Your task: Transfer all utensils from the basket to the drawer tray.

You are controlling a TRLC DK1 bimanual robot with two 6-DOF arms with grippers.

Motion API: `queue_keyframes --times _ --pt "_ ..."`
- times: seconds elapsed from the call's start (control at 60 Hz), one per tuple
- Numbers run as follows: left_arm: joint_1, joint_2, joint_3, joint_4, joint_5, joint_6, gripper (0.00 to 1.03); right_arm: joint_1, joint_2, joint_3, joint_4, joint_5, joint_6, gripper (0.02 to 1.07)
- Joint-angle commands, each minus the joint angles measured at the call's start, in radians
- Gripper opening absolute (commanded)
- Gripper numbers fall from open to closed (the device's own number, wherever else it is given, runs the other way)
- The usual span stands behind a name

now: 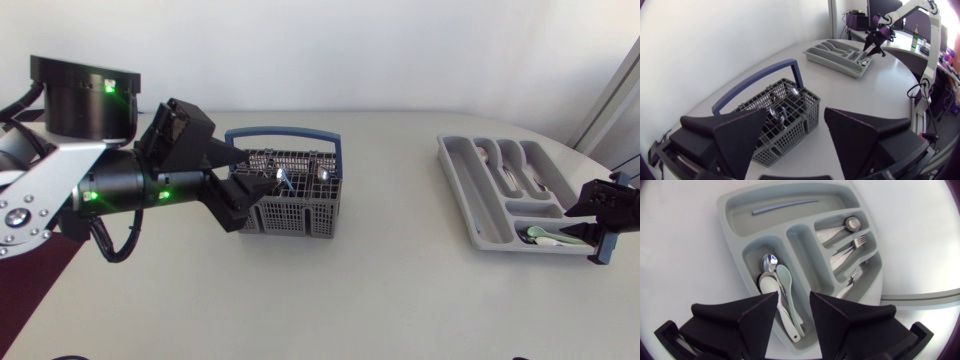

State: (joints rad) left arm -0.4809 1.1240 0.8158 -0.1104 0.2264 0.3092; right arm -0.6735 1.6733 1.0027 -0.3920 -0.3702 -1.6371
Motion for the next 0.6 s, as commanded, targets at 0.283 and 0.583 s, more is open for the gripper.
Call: queue_keyframes --times 0.283,0.583 --pt "0.041 -0.021 -0.144 0.103 0.002 0.143 0.81 0.203 -0.317 -0.210 -0.050 -0.064 0.247 0.59" --pt "0.031 0.033 -0.234 0.282 0.002 0.195 0.80 0.511 -0.560 -0.299 -0.059 -0.030 0.569 0.59"
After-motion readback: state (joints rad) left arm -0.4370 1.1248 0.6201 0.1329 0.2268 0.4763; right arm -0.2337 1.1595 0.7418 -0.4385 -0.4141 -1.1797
